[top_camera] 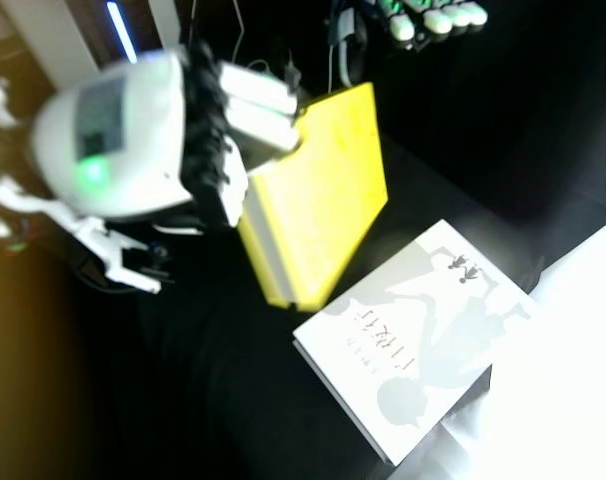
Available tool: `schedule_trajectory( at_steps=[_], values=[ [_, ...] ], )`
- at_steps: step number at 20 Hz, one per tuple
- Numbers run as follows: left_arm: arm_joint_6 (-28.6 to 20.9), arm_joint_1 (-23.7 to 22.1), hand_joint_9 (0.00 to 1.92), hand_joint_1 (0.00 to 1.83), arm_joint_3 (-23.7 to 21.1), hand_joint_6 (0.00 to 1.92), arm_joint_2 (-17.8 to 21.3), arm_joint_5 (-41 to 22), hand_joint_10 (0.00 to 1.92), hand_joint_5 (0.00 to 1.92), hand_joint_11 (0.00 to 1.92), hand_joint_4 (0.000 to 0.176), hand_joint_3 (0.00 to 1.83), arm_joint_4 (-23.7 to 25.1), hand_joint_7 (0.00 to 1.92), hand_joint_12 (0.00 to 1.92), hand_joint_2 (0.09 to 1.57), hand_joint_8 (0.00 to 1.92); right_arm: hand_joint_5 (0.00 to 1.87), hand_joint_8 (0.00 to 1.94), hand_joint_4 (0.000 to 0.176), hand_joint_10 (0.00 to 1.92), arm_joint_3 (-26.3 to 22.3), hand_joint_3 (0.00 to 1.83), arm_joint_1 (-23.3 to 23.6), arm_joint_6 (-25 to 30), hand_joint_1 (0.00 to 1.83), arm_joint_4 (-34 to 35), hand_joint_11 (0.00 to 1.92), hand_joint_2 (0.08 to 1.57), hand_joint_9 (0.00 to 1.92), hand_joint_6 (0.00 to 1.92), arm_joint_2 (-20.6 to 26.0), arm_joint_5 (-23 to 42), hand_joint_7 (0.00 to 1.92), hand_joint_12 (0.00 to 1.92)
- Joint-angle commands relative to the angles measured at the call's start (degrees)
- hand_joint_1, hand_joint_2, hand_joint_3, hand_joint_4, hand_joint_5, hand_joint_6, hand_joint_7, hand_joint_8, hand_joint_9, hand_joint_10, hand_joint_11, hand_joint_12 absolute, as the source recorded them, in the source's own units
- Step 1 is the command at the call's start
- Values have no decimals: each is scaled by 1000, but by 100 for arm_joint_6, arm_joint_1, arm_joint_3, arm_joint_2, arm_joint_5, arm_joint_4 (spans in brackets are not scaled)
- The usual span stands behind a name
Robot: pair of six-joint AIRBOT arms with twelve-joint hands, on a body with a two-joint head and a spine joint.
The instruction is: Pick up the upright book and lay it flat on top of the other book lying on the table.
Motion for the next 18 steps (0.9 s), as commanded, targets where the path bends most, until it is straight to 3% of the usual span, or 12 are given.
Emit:
schedule_trajectory(
  at_steps=[1, 2, 5, 6, 7, 8, 9, 10, 11, 12, 13, 18],
  values=[
    [8, -28, 0, 421, -18, 0, -5, -714, 0, 0, 0, 85, 9, 62, 0, 0, 1161, 0, 807, 1941, 0, 1921, 27, 1168, 78, 30, 1221, 334, 1850, 724, 1776, 1455, 51, 575, 905, 1921],
    [6, -28, 0, 425, -15, 0, -17, -707, 0, 0, 0, 96, 10, 60, 0, 0, 1170, 0, 708, 1941, 0, 1921, 23, 794, 78, 30, 1190, 334, 1870, 937, 1797, 1371, 51, 574, 738, 1921],
    [5, -18, 0, 432, -13, 0, -17, -695, 0, 0, 0, 118, 1, 44, 0, 0, 1156, 0, 718, 1941, 0, 1921, 22, 737, 77, 30, 1187, 332, 1859, 964, 1784, 1338, 51, 574, 704, 1921],
    [5, -17, 0, 435, -11, 0, -17, -692, 0, 0, 0, 122, 3, 44, 0, 0, 1160, 0, 733, 1941, 0, 1921, 20, 797, 77, 30, 1191, 332, 1860, 930, 1786, 1347, 51, 575, 726, 1921],
    [5, -14, 0, 449, -9, 0, -20, -683, 0, 0, 0, 138, 3, 44, 0, 0, 1161, 0, 844, 1941, 0, 1921, 17, 1217, 77, 30, 1227, 332, 1850, 689, 1771, 1452, 51, 576, 928, 1921],
    [5, -14, 0, 449, -7, 0, -32, -669, 0, 0, 0, 138, 3, 44, 0, 0, 1161, 0, 844, 1941, 0, 1921, 17, 1217, 77, 30, 1227, 332, 1850, 689, 1771, 1452, 51, 575, 928, 1921],
    [5, -14, 0, 455, -1, 0, -51, -665, 0, 0, 0, 138, 4, 45, 0, 0, 1165, 0, 902, 1941, 0, 1921, 17, 1406, 77, 30, 1238, 326, 1860, 589, 1782, 1510, 51, 570, 1034, 1921],
    [5, -14, 0, 456, 1, 0, -58, -667, 0, 0, 0, 130, 3, 45, 0, 0, 1162, 0, 894, 1941, 0, 1921, 21, 1361, 77, 30, 1237, 319, 1870, 610, 1795, 1484, 51, 536, 1003, 1921],
    [5, -14, 0, 438, 1, 0, -59, -674, 0, 0, 0, 141, 0, 46, 0, 0, 1158, 0, 810, 1941, 0, 1921, 31, 1264, 77, 30, 1067, 283, 1910, 737, 1853, 1786, 35, 452, 1485, 1921],
    [5, -14, 0, 438, 3, 0, -59, -674, 0, 0, 0, 141, 0, 46, 0, 0, 1158, 0, 810, 1941, 0, 1921, 41, 1264, 77, 31, 1067, 264, 1910, 737, 1853, 1786, 16, 383, 1485, 1921],
    [4, -14, 0, 446, 5, 0, -62, -676, 0, 0, 0, 141, 0, 46, 0, 0, 1151, 0, 827, 1941, 0, 1921, 78, 1328, 77, 31, 1042, 211, 1908, 705, 1842, 1856, -48, 214, 1657, 1921],
    [0, -14, 0, 435, 8, 0, -80, -671, 0, 0, 0, 132, 5, 45, 0, 0, 1168, 0, 835, 1941, 0, 1921, 339, 1327, 77, 46, 1045, 160, 1899, 696, 1828, 1846, -326, -354, 1640, 1921]
  ],
)
